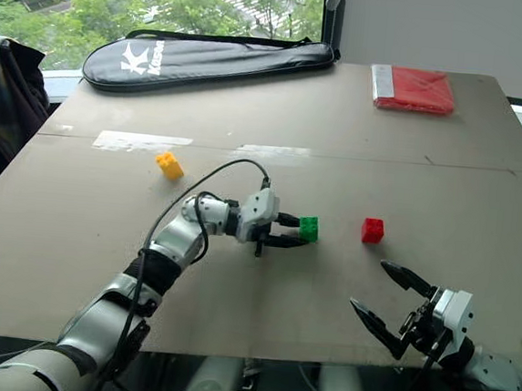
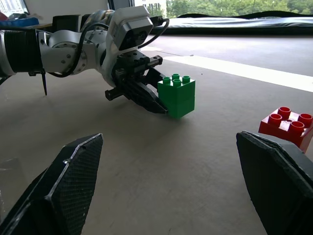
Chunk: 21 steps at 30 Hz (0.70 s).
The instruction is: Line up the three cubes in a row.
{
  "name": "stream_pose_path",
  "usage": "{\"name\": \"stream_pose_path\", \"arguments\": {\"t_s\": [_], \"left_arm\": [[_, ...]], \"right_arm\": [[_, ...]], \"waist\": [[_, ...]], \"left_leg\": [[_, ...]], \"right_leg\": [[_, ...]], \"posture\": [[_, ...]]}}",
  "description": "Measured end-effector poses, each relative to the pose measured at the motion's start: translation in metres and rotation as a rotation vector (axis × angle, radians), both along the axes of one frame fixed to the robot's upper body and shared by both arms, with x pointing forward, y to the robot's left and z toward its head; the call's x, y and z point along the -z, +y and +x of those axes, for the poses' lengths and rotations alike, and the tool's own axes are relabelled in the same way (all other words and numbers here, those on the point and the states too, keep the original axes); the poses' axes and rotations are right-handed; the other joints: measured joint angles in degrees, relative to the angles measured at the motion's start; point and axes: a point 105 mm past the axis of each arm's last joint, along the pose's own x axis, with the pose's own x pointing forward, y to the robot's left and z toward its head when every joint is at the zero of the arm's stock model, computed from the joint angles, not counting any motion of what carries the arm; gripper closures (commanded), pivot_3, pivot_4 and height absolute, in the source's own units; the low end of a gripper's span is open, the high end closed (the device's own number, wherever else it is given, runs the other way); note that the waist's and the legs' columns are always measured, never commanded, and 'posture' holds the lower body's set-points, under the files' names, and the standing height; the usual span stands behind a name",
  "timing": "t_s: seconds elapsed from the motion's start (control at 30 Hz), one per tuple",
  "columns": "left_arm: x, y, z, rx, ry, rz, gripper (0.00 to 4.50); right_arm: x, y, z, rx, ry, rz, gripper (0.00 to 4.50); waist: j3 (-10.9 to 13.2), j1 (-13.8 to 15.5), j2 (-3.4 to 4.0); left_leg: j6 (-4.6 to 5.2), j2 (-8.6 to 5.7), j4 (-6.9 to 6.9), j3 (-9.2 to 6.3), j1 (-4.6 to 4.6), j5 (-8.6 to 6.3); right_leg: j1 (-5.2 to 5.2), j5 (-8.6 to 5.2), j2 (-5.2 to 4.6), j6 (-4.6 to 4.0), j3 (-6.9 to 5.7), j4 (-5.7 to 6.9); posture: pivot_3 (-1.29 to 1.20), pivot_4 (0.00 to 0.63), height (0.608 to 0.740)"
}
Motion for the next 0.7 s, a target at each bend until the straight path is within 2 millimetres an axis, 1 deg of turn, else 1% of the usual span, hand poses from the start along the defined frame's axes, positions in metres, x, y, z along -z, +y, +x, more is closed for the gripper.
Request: {"name": "stream_pose_path", "arguments": {"t_s": [0.2, 0.33, 0.7], "left_arm": [[-0.002, -0.018, 0.013, 0.017, -0.005, 0.007, 3.06], [-0.002, -0.028, 0.014, 0.032, -0.023, 0.011, 3.06], [-0.001, -0.026, 0.014, 0.051, -0.030, 0.015, 3.06]], "right_arm": [[0.004, -0.005, -0.006, 0.072, 0.004, 0.019, 0.00], [0.004, -0.007, -0.005, 0.105, -0.001, 0.031, 0.00], [0.001, -0.006, -0.002, 0.102, -0.016, 0.024, 0.00]], "waist": [[0.0, -0.1, -0.03], [0.0, 0.0, -0.03], [0.0, -0.1, -0.03]], "left_leg": [[0.01, 0.00, 0.01, 0.00, -0.07, 0.00], [0.01, 0.00, 0.04, -0.02, -0.06, 0.00], [0.01, 0.00, 0.06, -0.03, -0.07, 0.00]], "right_leg": [[-0.06, -0.03, -0.02, 0.06, 0.00, -0.02], [-0.05, -0.04, -0.02, 0.09, -0.01, 0.01], [-0.04, -0.03, -0.02, 0.08, -0.02, 0.02]], "posture": [[0.00, 0.150, 0.700], [0.00, 0.150, 0.700], [0.00, 0.150, 0.700]]}}
